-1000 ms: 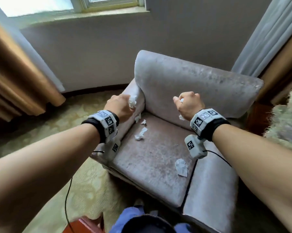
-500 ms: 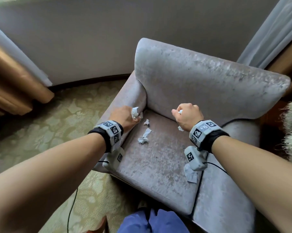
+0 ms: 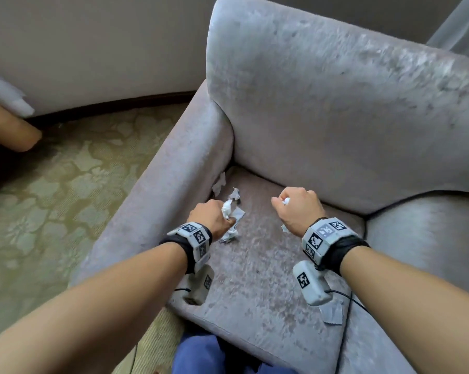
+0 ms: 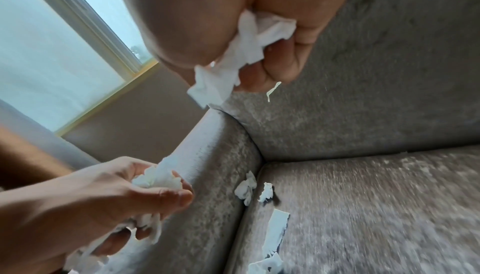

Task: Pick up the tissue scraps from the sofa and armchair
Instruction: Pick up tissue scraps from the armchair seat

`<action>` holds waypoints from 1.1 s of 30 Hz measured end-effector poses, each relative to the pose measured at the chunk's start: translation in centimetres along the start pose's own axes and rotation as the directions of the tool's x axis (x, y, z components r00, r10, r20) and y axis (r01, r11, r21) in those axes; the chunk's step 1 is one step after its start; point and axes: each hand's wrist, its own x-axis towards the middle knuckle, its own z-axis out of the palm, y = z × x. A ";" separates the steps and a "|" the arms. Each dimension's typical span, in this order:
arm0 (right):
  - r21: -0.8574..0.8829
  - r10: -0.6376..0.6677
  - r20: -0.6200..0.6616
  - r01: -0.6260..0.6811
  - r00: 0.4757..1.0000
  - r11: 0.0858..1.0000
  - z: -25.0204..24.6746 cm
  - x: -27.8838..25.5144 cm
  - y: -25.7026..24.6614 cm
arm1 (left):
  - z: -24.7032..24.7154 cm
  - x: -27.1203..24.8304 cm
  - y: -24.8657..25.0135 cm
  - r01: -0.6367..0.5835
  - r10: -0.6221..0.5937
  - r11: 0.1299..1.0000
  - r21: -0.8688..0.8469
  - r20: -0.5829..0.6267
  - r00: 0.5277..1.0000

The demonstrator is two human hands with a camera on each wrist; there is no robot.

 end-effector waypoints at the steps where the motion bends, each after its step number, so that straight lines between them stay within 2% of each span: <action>1: -0.001 0.003 -0.004 -0.003 1.000 1.000 1.0 0.9 0.3 | 1.0 1.2 -0.3 0.003 -0.003 1.000 0.005 0.016 1.000; 9: -0.024 0.017 -0.003 -0.018 1.000 1.000 7.1 8.1 1.9 | 7.2 9.0 -2.1 0.013 -0.018 0.999 0.038 0.126 0.992; 16: -0.069 0.009 0.044 -0.006 0.999 0.998 11.5 11.0 3.7 | 13.5 11.6 -4.1 0.026 -0.043 0.997 0.073 0.240 0.970; 23: -0.045 0.003 0.076 0.000 0.997 0.999 13.6 13.2 3.1 | 14.9 12.1 -5.8 -0.030 0.004 0.988 0.151 0.166 0.986; 29: -0.006 0.005 0.130 -0.005 0.991 1.000 15.6 16.1 0.5 | 11.2 11.5 -6.7 -0.073 0.073 0.997 0.007 -0.025 0.997; 33: -0.035 0.007 0.152 -0.002 0.988 0.999 18.2 18.7 -0.6 | 8.6 12.0 -7.1 -0.023 0.014 0.997 -0.080 -0.113 0.993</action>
